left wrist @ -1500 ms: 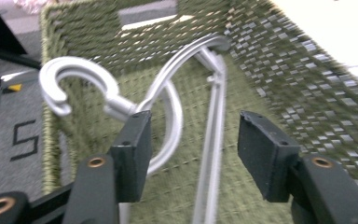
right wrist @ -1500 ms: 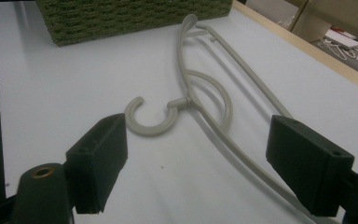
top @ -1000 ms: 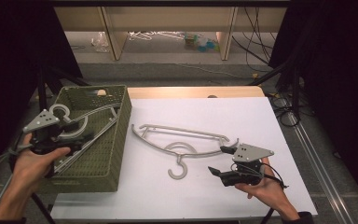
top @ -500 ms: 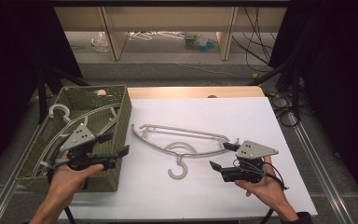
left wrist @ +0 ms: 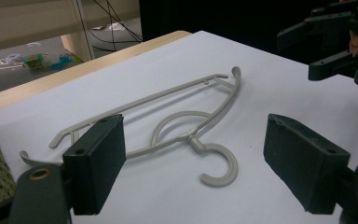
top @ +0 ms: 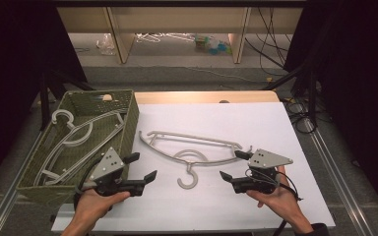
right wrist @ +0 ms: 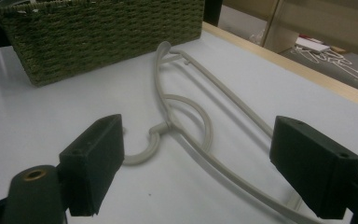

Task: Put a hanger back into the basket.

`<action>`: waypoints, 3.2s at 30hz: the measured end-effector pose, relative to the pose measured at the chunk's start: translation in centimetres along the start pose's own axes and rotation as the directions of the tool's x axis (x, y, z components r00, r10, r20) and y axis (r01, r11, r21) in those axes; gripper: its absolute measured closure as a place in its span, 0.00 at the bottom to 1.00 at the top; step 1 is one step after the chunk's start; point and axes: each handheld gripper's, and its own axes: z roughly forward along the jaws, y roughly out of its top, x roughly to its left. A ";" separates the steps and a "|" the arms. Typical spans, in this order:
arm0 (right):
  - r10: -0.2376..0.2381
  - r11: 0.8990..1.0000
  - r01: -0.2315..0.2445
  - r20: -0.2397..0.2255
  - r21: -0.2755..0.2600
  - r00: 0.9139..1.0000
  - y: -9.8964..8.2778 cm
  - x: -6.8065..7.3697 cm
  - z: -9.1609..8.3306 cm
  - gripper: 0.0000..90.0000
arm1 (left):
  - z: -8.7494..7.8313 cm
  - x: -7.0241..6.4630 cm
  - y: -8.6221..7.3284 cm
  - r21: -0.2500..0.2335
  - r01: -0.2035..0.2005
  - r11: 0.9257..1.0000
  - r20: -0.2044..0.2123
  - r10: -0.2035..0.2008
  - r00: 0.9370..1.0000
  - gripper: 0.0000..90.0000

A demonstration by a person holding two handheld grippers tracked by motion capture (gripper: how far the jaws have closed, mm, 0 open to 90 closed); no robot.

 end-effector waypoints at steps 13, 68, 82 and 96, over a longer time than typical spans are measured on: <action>-0.015 1.000 0.015 0.004 -0.003 1.000 -0.3 -0.3 0.2 0.20 | 0.9 -1.4 -1.6 -0.020 -0.039 0.999 0.004 0.039 0.999 0.22; -0.106 0.794 0.225 -0.236 0.565 0.966 0.1 -4.6 13.6 0.74 | 2.5 -2.5 -4.1 0.070 -0.070 0.995 0.070 0.065 0.995 0.22; -0.211 0.755 0.366 -0.327 0.544 0.921 0.3 -4.1 13.7 0.84 | 2.5 -2.4 -4.2 0.074 -0.075 0.994 0.080 0.069 0.994 0.24; -0.365 0.693 0.566 -0.461 0.446 0.809 1.0 -3.1 11.4 0.91 | 2.7 -2.3 -4.2 0.099 -0.092 0.991 0.057 0.087 0.995 0.26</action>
